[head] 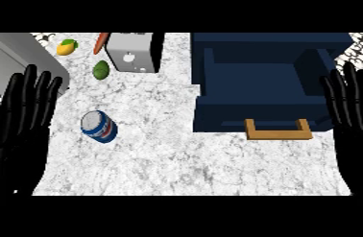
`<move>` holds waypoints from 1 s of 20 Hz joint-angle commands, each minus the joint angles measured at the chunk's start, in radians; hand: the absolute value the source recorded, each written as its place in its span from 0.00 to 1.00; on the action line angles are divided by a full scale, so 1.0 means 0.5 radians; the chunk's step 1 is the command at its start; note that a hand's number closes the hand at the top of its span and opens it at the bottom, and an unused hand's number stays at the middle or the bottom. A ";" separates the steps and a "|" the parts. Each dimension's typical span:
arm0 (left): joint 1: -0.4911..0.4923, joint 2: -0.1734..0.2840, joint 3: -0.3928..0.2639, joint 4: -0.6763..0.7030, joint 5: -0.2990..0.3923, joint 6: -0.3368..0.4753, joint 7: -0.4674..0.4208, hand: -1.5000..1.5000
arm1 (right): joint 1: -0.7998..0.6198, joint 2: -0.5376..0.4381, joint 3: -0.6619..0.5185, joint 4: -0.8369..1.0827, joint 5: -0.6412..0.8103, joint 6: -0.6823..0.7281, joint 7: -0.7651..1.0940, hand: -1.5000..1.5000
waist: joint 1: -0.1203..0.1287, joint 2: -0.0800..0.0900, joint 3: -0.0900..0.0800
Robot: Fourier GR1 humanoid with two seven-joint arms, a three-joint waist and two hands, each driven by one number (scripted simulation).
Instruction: Pick up the can, place it into the drawer and close the drawer
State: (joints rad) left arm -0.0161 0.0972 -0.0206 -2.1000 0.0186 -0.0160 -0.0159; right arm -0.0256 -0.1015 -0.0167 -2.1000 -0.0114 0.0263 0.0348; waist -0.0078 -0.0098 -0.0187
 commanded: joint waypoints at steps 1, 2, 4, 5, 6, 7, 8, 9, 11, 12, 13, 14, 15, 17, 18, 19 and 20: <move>-0.003 0.065 0.117 0.008 0.212 -0.141 -0.022 0.00 | -0.075 -0.009 0.006 -0.058 0.008 -0.007 0.096 0.00 | 0.018 0.018 0.037; -0.044 0.114 0.149 0.074 0.325 -0.237 -0.008 0.00 | 0.003 -0.017 -0.022 -0.024 -0.029 0.029 0.038 0.00 | 0.013 0.019 0.037; -0.013 0.229 0.251 0.204 0.505 -0.456 -0.144 0.00 | -0.144 0.024 0.020 0.055 -0.010 -0.013 0.078 0.00 | 0.024 0.022 0.035; -0.100 0.304 0.344 0.293 0.643 -0.555 -0.156 0.00 | 0.086 0.010 0.002 -0.071 -0.055 0.041 0.011 0.00 | -0.002 0.020 0.035; -0.068 0.362 0.363 0.209 0.782 -0.642 -0.042 0.00 | -0.007 0.030 0.009 0.003 -0.065 0.025 0.031 0.00 | 0.019 0.019 0.036; 0.101 0.347 0.223 0.361 0.425 -0.421 0.262 0.00 | 0.159 0.058 -0.118 0.100 0.019 -0.161 0.294 0.00 | -0.032 0.042 0.037; 0.134 0.403 0.278 0.358 0.481 -0.464 0.296 0.00 | 0.219 0.081 -0.129 0.072 0.027 -0.190 0.300 0.00 | -0.016 0.027 0.037; 0.098 0.429 0.277 0.406 0.510 -0.502 0.323 0.00 | 0.191 0.079 -0.137 0.093 0.046 -0.203 0.302 0.00 | -0.007 0.027 0.037; 0.174 0.480 0.337 0.302 0.610 -0.568 0.377 0.00 | 0.193 0.054 -0.200 0.124 0.031 -0.206 0.320 0.00 | 0.024 0.019 0.038; 0.099 0.581 0.445 0.228 0.748 -0.567 0.565 0.00 | 0.325 0.082 -0.141 -0.058 0.014 -0.194 0.386 0.00 | 0.011 0.012 0.038; 0.147 0.567 0.474 0.328 0.750 -0.640 0.444 0.00 | 0.257 0.057 -0.213 0.057 -0.029 -0.174 0.329 0.00 | 0.017 0.018 0.038; 0.073 0.568 0.448 0.284 0.792 -0.589 0.587 0.00 | 0.337 -0.042 -0.361 0.101 -0.166 -0.050 0.236 0.00 | 0.007 0.017 0.039; 0.142 0.624 0.551 0.160 0.870 -0.632 0.615 0.00 | 0.430 0.035 -0.268 0.043 -0.126 -0.061 0.218 0.00 | 0.016 0.015 0.039; 0.159 0.637 0.635 0.198 0.985 -0.682 0.638 0.00 | 0.584 0.077 -0.237 -0.141 -0.084 -0.065 0.219 0.00 | 0.011 0.015 0.038; 0.107 0.704 0.682 0.159 1.052 -0.680 0.757 0.00 | 0.441 -0.007 -0.373 -0.001 -0.185 -0.032 0.248 0.00 | 0.016 0.016 0.038; 0.202 0.655 0.673 0.075 1.058 -0.685 0.755 0.00 | 0.505 -0.038 -0.427 -0.058 -0.270 0.026 0.284 0.00 | 0.016 0.015 0.038; 0.339 0.561 0.680 0.151 0.954 -0.796 0.547 0.00 | 0.537 0.017 -0.376 -0.091 -0.204 0.005 0.240 0.00 | 0.018 0.016 0.037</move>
State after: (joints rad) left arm 0.0745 0.3975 0.2760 -2.0116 0.4771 -0.3512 0.2849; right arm 0.1956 -0.0958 -0.1764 -2.1171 -0.0892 0.0058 0.1630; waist -0.0010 -0.0017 0.0003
